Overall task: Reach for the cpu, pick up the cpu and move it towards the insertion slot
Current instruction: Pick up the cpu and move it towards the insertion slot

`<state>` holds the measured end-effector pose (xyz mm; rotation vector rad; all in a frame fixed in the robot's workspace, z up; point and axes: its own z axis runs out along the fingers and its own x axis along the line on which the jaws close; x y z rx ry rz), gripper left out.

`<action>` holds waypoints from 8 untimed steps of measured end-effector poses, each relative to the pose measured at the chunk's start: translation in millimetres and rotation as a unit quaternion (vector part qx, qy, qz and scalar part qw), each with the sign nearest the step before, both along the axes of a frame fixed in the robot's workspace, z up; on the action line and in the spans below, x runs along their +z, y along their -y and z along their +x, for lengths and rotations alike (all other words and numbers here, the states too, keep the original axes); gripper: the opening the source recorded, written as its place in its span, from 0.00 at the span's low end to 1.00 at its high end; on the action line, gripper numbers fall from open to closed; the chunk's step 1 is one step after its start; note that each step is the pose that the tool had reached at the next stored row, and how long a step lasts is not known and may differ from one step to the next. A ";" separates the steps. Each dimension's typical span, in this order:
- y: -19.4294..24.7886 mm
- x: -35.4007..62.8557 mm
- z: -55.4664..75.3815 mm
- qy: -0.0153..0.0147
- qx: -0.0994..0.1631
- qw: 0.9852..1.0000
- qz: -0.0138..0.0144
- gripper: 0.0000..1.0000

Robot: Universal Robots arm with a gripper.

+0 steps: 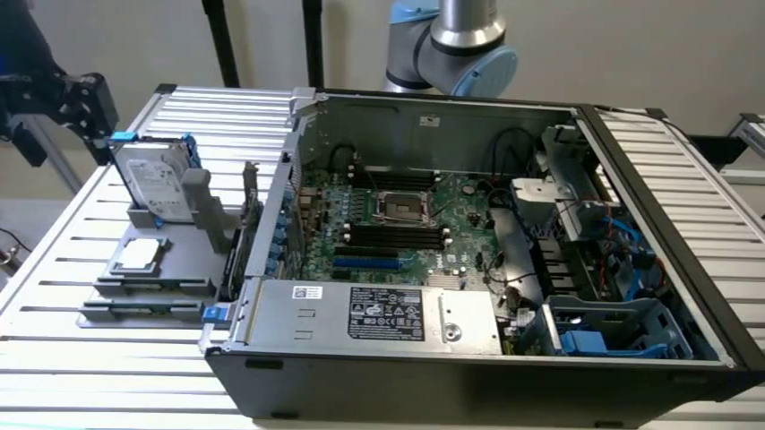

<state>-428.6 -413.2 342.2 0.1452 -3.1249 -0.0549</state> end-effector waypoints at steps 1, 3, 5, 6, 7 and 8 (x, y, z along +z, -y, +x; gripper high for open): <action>0.0 -1.8 0.0 0.000 0.000 1.000 0.000 0.71; 0.1 -5.3 0.0 0.000 0.001 1.000 0.000 0.77; 0.1 -9.1 0.0 0.000 0.001 1.000 0.000 0.77; 0.2 -10.8 0.1 0.000 0.001 1.000 0.000 0.77; 0.2 -12.6 0.1 0.000 0.001 1.000 0.000 0.77; 0.2 -14.4 0.2 0.000 0.001 1.000 0.000 0.77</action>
